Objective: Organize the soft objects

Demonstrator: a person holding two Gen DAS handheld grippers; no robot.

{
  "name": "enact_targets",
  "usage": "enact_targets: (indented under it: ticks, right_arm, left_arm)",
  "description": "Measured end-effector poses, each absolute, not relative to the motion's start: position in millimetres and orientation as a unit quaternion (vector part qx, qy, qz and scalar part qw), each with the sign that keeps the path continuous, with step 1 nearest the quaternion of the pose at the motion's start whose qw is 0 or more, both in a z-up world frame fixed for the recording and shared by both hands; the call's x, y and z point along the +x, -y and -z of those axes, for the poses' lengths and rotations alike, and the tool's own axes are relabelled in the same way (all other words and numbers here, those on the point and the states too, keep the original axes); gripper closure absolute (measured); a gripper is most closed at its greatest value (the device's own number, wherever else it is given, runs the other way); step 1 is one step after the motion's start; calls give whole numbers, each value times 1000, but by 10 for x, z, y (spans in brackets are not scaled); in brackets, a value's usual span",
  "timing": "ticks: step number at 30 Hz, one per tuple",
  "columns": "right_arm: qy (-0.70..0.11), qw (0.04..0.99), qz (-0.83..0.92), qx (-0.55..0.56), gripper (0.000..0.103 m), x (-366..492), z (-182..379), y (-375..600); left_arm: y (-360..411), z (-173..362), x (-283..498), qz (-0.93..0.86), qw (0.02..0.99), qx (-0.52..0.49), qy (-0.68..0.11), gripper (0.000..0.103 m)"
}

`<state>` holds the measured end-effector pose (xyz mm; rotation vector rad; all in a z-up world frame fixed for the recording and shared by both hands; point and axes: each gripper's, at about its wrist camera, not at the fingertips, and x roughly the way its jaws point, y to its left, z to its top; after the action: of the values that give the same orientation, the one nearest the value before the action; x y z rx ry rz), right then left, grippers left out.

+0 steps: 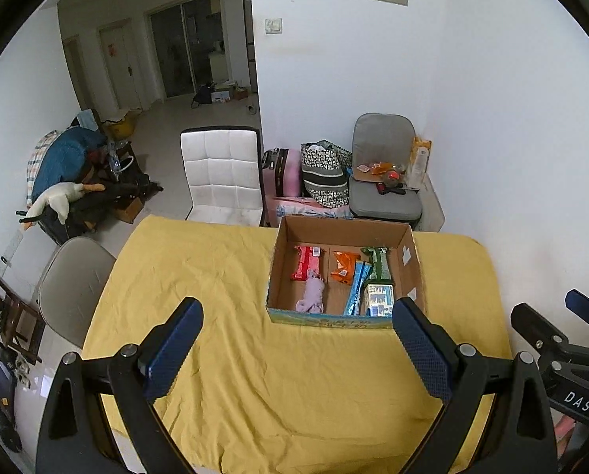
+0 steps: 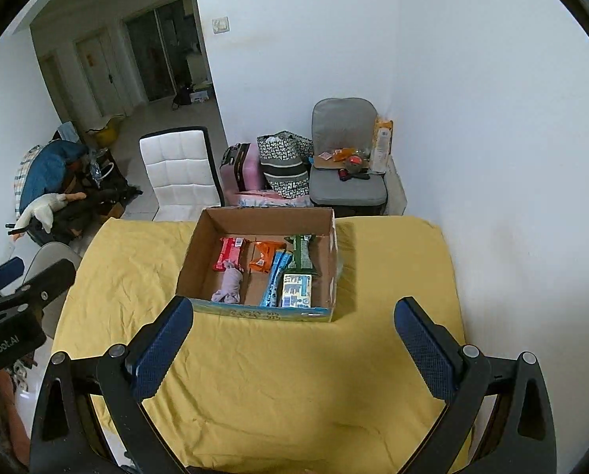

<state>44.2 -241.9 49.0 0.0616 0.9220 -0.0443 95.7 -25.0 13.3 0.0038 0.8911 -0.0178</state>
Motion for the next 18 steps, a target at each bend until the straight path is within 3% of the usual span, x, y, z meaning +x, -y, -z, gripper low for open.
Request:
enact_targets:
  ticks: [18]
  right_arm:
    - [-442,896,27,35,0,308,-614,2486]
  left_arm:
    - [272,-97,926,4,900,1,-436,5]
